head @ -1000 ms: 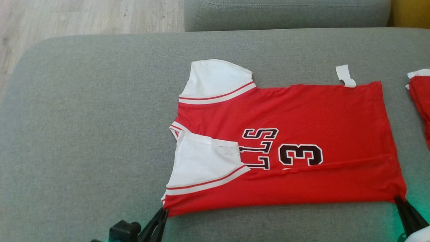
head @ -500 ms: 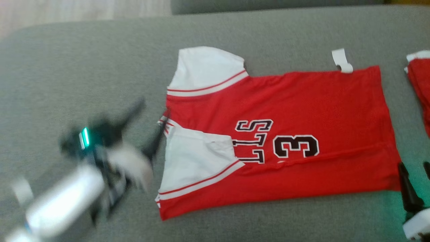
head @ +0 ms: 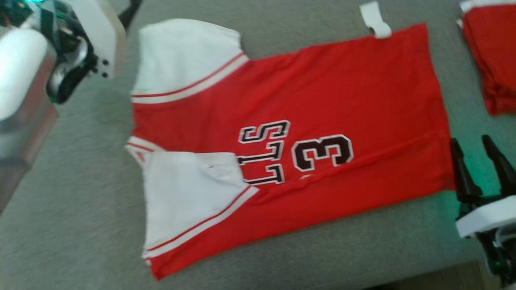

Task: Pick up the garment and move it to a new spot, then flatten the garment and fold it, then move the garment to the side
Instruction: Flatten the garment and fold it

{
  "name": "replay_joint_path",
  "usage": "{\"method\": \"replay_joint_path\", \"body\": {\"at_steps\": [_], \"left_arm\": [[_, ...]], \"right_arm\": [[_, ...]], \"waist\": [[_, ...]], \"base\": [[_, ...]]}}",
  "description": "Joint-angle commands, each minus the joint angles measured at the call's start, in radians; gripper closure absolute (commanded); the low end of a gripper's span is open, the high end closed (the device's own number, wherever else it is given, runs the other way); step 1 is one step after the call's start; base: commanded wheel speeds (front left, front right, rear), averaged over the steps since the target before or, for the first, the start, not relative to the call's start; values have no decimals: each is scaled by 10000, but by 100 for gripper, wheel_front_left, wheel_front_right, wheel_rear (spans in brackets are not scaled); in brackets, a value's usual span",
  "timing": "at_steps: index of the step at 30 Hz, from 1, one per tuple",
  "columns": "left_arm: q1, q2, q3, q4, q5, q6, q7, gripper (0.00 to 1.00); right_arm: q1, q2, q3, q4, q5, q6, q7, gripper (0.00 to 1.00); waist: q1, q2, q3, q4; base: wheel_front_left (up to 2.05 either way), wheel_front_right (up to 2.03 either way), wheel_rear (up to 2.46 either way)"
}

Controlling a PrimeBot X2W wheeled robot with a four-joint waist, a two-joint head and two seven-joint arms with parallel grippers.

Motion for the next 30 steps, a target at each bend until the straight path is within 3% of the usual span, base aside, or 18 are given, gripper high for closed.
{"method": "replay_joint_path", "body": {"at_steps": [1,6,10,28,29,30], "left_arm": [[-537,276,275,260,162,-80,105,0],[-875,164,-249,1798,555,-347,65,0],[-782,3,-578,2250,416,-513,-116,0],[-762,425,-2520,1006,-736,-577,-356,0],[-807,450,-2587,987,-773,-577,-404,8],[-850,469,-2644,996,-810,-578,-451,27]], "right_arm": [[-167,-196,178,-195,-96,-9,-145,0],[-335,-32,344,113,-61,-9,-389,0],[-368,-15,305,348,-32,-9,-532,0],[-594,6,229,512,-219,-9,-667,0],[-609,0,228,512,-219,-9,-678,0],[-627,-2,235,518,-220,-9,-691,0]], "waist": [[-4,0,633,-663],[-4,0,897,-1029],[-4,0,890,-1063],[-4,0,766,-597],[-4,0,782,-604],[-4,0,799,-615]], "base": [[0,0,0],[0,0,0],[0,0,0],[0,0,0],[0,0,0],[0,0,0]]}}
